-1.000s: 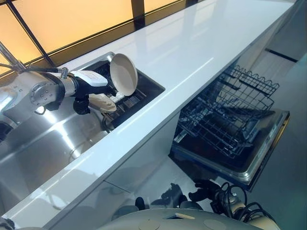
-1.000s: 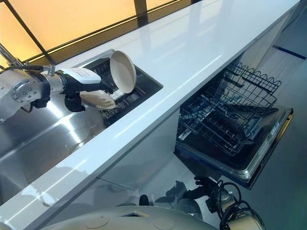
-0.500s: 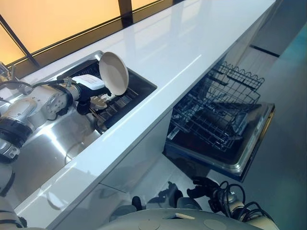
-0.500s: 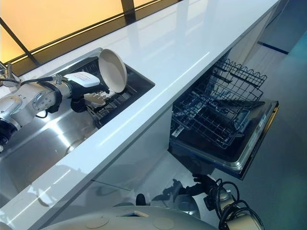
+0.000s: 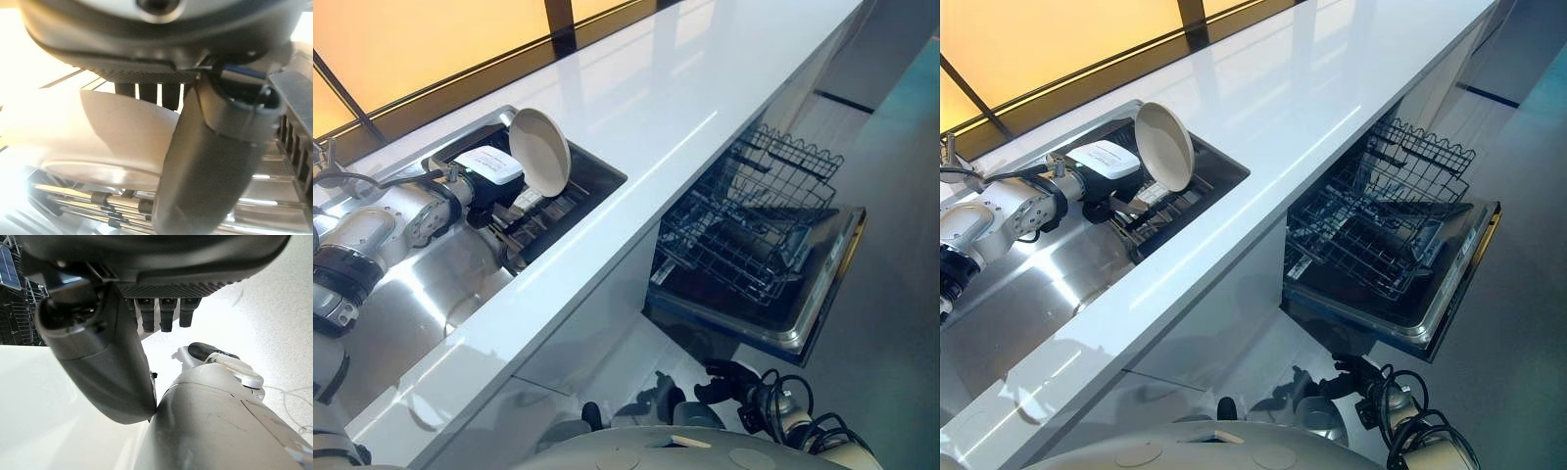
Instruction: Pick up plates and place into dishwasher.
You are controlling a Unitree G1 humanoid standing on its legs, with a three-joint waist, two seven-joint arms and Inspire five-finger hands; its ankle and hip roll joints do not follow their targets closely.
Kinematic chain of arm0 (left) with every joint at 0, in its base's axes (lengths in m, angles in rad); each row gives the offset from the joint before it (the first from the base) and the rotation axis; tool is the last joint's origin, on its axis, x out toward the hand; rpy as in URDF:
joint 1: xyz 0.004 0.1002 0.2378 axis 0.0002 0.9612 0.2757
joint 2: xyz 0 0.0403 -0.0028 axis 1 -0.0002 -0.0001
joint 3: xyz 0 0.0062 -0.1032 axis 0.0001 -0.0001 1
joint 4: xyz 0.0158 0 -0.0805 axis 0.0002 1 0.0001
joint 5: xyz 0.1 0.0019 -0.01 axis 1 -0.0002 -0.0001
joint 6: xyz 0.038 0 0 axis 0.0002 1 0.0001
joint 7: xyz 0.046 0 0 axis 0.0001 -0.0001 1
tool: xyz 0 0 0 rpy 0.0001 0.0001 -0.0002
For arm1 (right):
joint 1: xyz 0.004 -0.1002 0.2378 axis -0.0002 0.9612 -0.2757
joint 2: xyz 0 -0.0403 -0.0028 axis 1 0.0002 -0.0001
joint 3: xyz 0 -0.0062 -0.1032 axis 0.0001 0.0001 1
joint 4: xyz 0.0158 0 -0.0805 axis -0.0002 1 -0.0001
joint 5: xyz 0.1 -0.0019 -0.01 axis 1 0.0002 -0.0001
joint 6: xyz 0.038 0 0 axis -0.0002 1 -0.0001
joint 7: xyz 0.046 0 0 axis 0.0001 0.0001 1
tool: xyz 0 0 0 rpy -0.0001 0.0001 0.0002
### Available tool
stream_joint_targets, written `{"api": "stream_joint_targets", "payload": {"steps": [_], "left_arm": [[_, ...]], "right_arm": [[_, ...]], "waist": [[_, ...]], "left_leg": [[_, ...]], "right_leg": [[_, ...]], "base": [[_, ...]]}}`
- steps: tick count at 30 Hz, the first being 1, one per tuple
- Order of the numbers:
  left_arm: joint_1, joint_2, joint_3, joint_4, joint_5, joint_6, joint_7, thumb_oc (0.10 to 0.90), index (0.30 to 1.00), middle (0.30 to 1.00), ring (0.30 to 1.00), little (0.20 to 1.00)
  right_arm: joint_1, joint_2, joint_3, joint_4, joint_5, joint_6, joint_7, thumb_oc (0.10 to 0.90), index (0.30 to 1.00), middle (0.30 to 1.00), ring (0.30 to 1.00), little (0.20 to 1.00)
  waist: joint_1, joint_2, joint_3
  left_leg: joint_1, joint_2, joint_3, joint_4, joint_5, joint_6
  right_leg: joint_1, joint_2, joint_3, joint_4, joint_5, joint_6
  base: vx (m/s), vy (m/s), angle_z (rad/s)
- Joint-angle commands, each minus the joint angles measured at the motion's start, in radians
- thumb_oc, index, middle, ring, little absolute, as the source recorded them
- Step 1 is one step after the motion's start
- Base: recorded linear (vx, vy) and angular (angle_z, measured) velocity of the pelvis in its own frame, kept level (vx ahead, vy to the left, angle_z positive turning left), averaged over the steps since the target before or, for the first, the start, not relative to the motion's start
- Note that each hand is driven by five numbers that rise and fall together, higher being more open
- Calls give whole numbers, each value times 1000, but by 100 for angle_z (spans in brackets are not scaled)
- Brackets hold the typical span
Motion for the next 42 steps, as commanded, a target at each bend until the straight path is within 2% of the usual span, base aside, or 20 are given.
{"api": "stream_joint_targets", "payload": {"steps": [1,6,9,11,13,19,21,27,31,32,33,35,38,39,42], "left_arm": [[-105,108,140,9,92,43,98,100,300,300,300,200],[-121,160,151,-16,69,53,148,100,300,300,300,200],[-122,195,180,-39,-9,79,207,100,300,300,300,200],[-109,214,228,-46,-83,88,267,100,300,300,300,200],[-73,237,304,-75,-141,80,316,100,300,300,300,200],[37,280,514,-170,-217,75,384,100,300,300,300,200],[77,293,577,-197,-229,68,401,100,300,300,300,200],[121,341,657,-260,-314,52,472,100,300,300,300,200],[187,336,747,-311,-365,36,525,100,300,300,300,200],[231,318,802,-332,-375,33,533,100,300,300,300,200],[267,313,840,-346,-387,33,541,100,300,300,300,200],[315,298,891,-363,-396,31,547,100,300,300,300,200],[413,267,987,-409,-435,25,544,100,300,300,300,200],[437,254,1005,-434,-455,28,536,100,300,300,300,200],[477,216,1022,-489,-530,12,488,100,300,300,300,200]], "right_arm": [[85,-57,33,8,-37,-2,14,800,900,900,900,900],[82,-63,29,-7,-12,-30,-6,800,900,900,900,900],[88,-70,15,-64,16,-60,-18,800,900,900,900,900],[99,-81,12,-163,13,-76,-31,800,900,900,900,900],[119,-89,13,-295,23,-50,-36,800,900,900,900,900],[171,-93,-1,-558,40,-43,-23,800,900,900,900,900],[189,-98,-4,-665,58,-6,2,800,900,900,900,900],[220,-119,-47,-874,187,16,26,800,900,900,900,900],[238,-109,-148,-1038,265,-42,-104,800,900,900,900,900],[245,-90,-210,-1114,256,-73,-198,800,900,900,900,900],[251,-81,-241,-1157,231,-103,-270,800,900,900,900,900],[256,-73,-283,-1217,205,-100,-329,800,900,900,900,900],[266,-70,-340,-1329,77,-151,-456,800,900,900,900,900],[257,-83,-360,-1381,56,-156,-483,800,900,900,900,900],[208,-128,-394,-1469,-14,-233,-524,800,900,900,900,900]], "waist": [[-21,66,-28],[-14,69,-35],[-13,68,-37],[-13,64,-37],[-12,61,-37],[-15,53,-46],[-17,50,-49],[-28,47,-60],[-42,48,-65],[-53,53,-66],[-58,57,-68],[-66,64,-71],[-78,79,-77],[-81,83,-79],[-79,88,-82]], "left_leg": [[-18,-52,-51,24,-103,78],[-9,-52,-59,18,-102,76],[-6,-51,-64,15,-100,75],[-5,-51,-66,13,-98,76],[-5,-50,-70,10,-96,76],[-7,-47,-77,4,-96,75],[-7,-47,-79,3,-96,74],[-8,-42,-77,3,-97,73],[-12,-41,-71,3,-99,75],[-11,-41,-68,3,-102,77],[-11,-42,-64,3,-105,79],[-11,-41,-57,3,-108,81],[-8,-43,-43,3,-116,85],[-6,-43,-40,3,-117,85],[-3,-41,-34,3,-118,84]], "right_leg": [[-71,-19,16,69,150,69],[-64,-23,8,70,150,71],[-63,-23,5,73,151,71],[-64,-23,3,76,151,71],[-66,-23,-1,78,150,70],[-73,-24,-6,81,144,71],[-75,-23,-7,83,143,73],[-78,-24,-7,88,147,77],[-85,-17,9,96,147,74],[-91,-9,22,101,144,71],[-95,-6,30,105,143,70],[-100,-2,40,107,140,69],[-101,4,57,106,127,67],[-98,6,62,102,121,67],[-83,9,70,90,105,64]], "base": [[0,0,0],[1,3,1],[0,0,0],[-3,-3,2],[-16,-12,4],[-8,-3,1],[-34,-14,2],[-38,-14,2],[-45,16,1],[-44,49,-3],[-39,48,-3],[-29,49,-13],[-25,60,-22],[-17,45,-23],[-9,18,-18]]}}
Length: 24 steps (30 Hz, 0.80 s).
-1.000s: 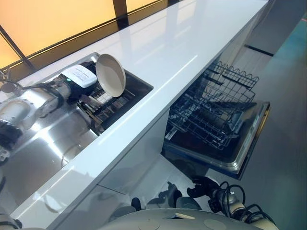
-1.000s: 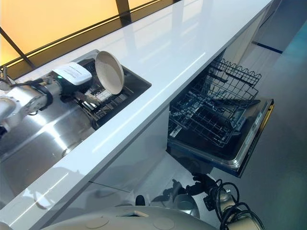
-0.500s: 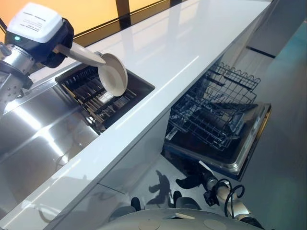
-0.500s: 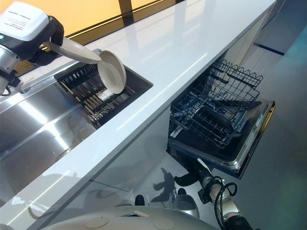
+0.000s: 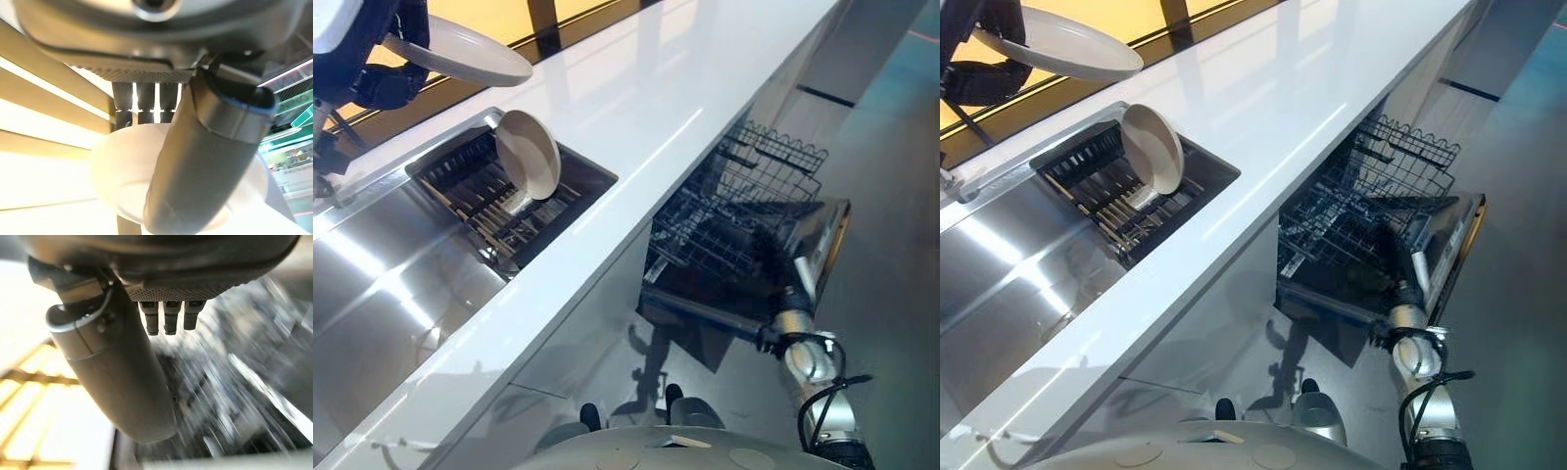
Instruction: Pick up plates and place into dishwasher.
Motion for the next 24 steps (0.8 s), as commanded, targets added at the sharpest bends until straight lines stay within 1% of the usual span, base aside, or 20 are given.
{"api": "stream_joint_targets", "payload": {"steps": [1,2,4,5,7,8,9,12,14,17,22,24], "left_arm": [[-44,-32,145,-23,-142,-1,15,100,300,300,300,200],[-44,-46,135,-38,-160,-8,3,100,300,300,300,200],[-77,-82,77,-79,-182,-14,-23,100,300,300,300,200],[-97,-95,52,-93,-187,-15,-34,100,300,300,300,200],[-146,-114,-9,-114,-222,-23,-63,100,300,300,300,200],[-163,-120,-32,-119,-243,-29,-80,100,300,300,300,200],[-191,-133,-72,-135,-295,-29,-111,100,300,300,300,200],[-225,-169,-118,-157,-335,-29,-160,100,300,300,300,200],[-251,-207,-158,-170,-350,-29,-194,100,300,300,300,200],[-293,-262,-221,-190,-371,-24,-249,100,300,300,300,200],[-371,-313,-300,-204,-372,-12,-281,100,300,300,300,200],[-402,-329,-329,-216,-379,-4,-292,100,300,300,300,200]], "right_arm": [[-118,-131,-47,-191,-89,-214,-55,800,900,900,900,900],[-142,-158,-51,-199,-103,-241,-41,800,900,900,900,900],[-222,-250,-20,-208,-135,-252,5,800,900,900,900,900],[-249,-285,-5,-217,-142,-245,23,800,900,900,900,900],[-306,-368,34,-239,-154,-209,76,800,900,900,900,900],[-323,-399,44,-245,-143,-188,98,800,900,900,900,900],[-355,-439,62,-251,-111,-162,128,800,900,900,900,900],[-411,-458,95,-243,-114,-147,150,800,900,900,900,900],[-469,-454,133,-239,-126,-128,164,800,900,900,900,900],[-547,-440,188,-237,-140,-116,155,800,900,900,900,900],[-629,-416,252,-230,-161,-82,170,800,900,900,900,900],[-655,-410,279,-239,-149,-63,173,800,900,900,900,900]], "waist": [[-30,77,-76],[-25,76,-76],[-9,67,-79],[-1,64,-80],[15,55,-86],[19,50,-88],[27,45,-92],[39,38,-94],[45,34,-95],[54,30,-96],[61,27,-100],[64,25,-105]], "left_leg": [[2,-40,-61,2,-113,74],[4,-39,-60,2,-113,73],[6,-40,-62,2,-110,71],[6,-39,-64,2,-107,70],[4,-39,-68,2,-100,67],[3,-39,-69,2,-97,67],[1,-38,-72,2,-93,64],[-1,-38,-78,2,-89,63],[-3,-38,-82,2,-87,62],[-5,-38,-89,2,-84,62],[-11,-38,-95,2,-80,59],[-15,-38,-98,2,-78,57]], "right_leg": [[-48,5,18,69,86,42],[-42,4,17,66,84,42],[-25,2,12,55,80,42],[-19,2,9,49,76,43],[-9,3,3,42,68,45],[-5,4,1,39,65,45],[0,5,-5,33,61,43],[7,5,-15,25,56,38],[12,6,-20,20,50,35],[19,5,-27,15,47,31],[23,3,-33,8,45,30],[26,1,-37,4,45,29]], "base": [[-11,-9,-14],[-14,-25,-16],[-19,-39,-17],[-32,-48,-12],[-41,-52,1],[-42,-56,11],[-31,-41,9],[-21,-33,6],[-16,-25,8],[-15,-21,9],[-8,-9,7],[0,0,0]]}}
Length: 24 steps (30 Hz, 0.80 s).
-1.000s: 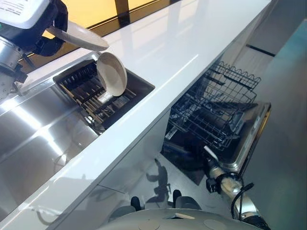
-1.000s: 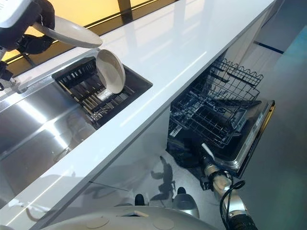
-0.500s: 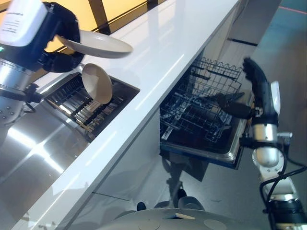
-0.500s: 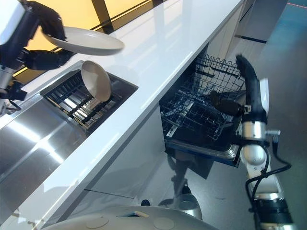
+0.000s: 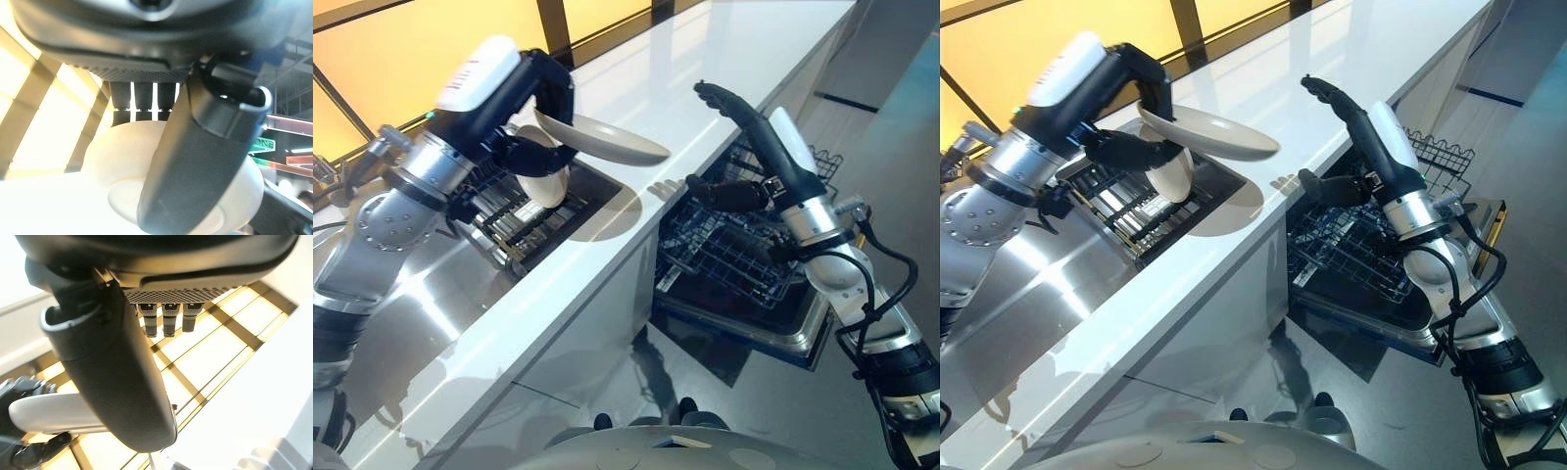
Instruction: Pick up plates and place into dishwasher.
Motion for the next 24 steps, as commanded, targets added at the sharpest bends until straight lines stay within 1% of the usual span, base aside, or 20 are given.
{"api": "stream_joint_targets", "payload": {"steps": [1,4,7,10,13,17,24], "left_arm": [[-202,-16,5,-35,-92,-3,42,100,300,300,300,200],[-220,-34,-16,-42,-101,7,35,100,300,300,300,200],[-234,-69,-42,-48,-119,24,23,100,300,300,300,200],[-234,-105,-59,-52,-110,28,18,100,300,300,300,200],[-236,-126,-75,-54,-100,24,25,100,300,300,300,200],[-255,-126,-87,-60,-61,26,49,100,300,300,300,200],[-260,-121,-79,-63,-61,36,61,100,300,300,300,200]], "right_arm": [[-163,30,-21,-102,7,-17,-31,800,900,900,900,900],[-189,43,0,-109,21,0,-37,800,900,900,900,900],[-216,79,35,-114,34,16,-42,800,900,900,900,900],[-237,111,62,-116,40,40,-22,800,900,900,900,900],[-246,123,96,-120,64,72,10,800,900,900,900,900],[-237,121,122,-113,71,91,29,800,900,900,900,900],[-220,133,125,-111,80,92,30,800,900,900,900,900]], "waist": [[1,-18,-73],[4,-20,-76],[8,-21,-80],[11,-21,-81],[12,-22,-85],[11,-24,-91],[11,-25,-92]], "left_leg": [[-20,-39,-33,2,-89,63],[-24,-39,-35,2,-87,60],[-28,-40,-39,2,-86,59],[-30,-42,-41,2,-86,60],[-34,-42,-44,2,-84,60],[-40,-42,-45,2,-79,58],[-41,-38,-42,2,-80,54]], "right_leg": [[-31,-5,-2,91,26,55],[-30,-7,-4,89,27,53],[-29,-9,-7,84,25,51],[-31,-11,-9,86,24,51],[-32,-11,-7,89,21,52],[-34,-11,-7,91,19,52],[-27,-14,-15,83,12,51]], "base": [[0,0,0],[-1,-2,1],[-5,-2,6],[-5,5,5],[-2,2,1],[0,0,0],[0,0,0]]}}
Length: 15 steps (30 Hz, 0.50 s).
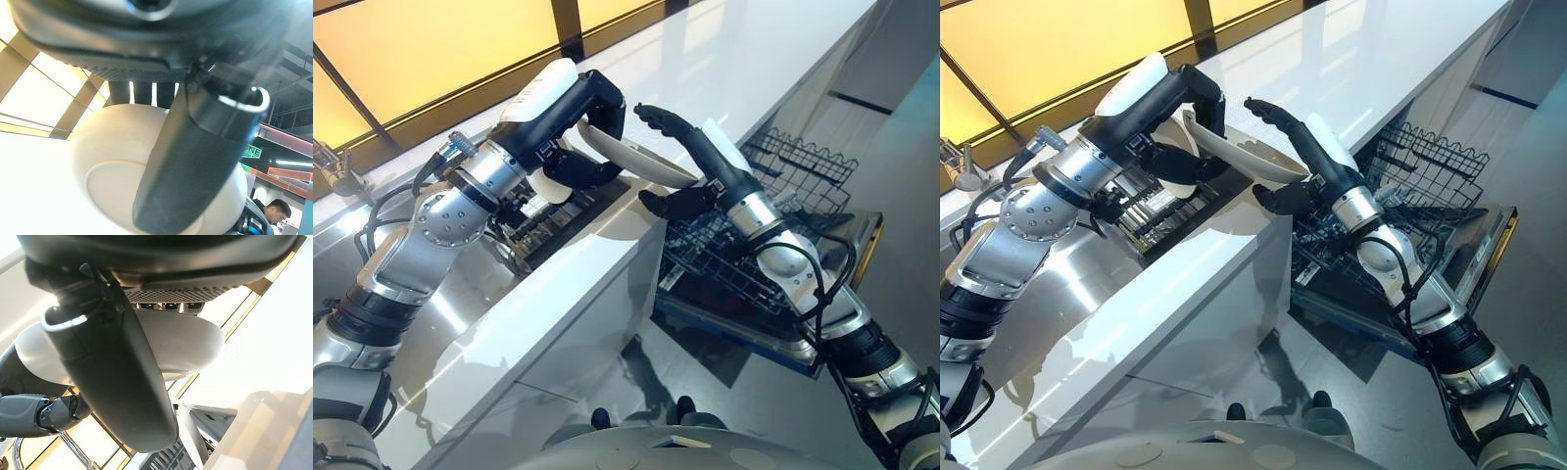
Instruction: Pick up plates and place into dishwasher.
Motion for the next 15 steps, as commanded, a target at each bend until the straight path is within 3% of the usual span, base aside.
{"api": "stream_joint_targets", "payload": {"steps": [1,4,5,6,15], "left_arm": [[-174,1,30,-66,-19,-28,81,100,300,300,300,200],[-153,-6,39,-76,-26,-25,69,100,300,300,300,200],[-149,-7,40,-76,-28,-27,64,100,300,300,300,200],[-144,-11,39,-77,-31,-26,59,100,300,300,300,200],[-120,-46,15,-79,-32,-38,44,100,300,300,300,200]], "right_arm": [[-130,32,-33,-115,29,-58,-36,800,900,900,900,900],[-125,43,-37,-127,47,-70,-50,800,900,900,900,900],[-125,46,-37,-129,51,-73,-55,259,436,436,436,359],[-129,51,-36,-131,62,-78,-63,100,300,300,300,200],[-132,88,-39,-135,4,-99,-153,100,300,300,300,200]], "waist": [[3,-12,-95],[5,-11,-96],[6,-11,-96],[7,-11,-96],[10,-8,-97]], "left_leg": [[-25,-37,-23,2,-78,54],[-25,-34,-23,2,-78,53],[-24,-34,-23,2,-78,53],[-25,-33,-24,2,-76,53],[-28,-35,-27,2,-75,55]], "right_leg": [[-28,-11,4,99,10,51],[-23,-8,5,91,1,51],[-22,-8,6,90,1,51],[-20,-8,5,88,0,50],[-22,-9,2,97,1,50]], "base": [[0,0,0],[0,0,0],[0,0,0],[0,0,0],[0,0,0]]}}
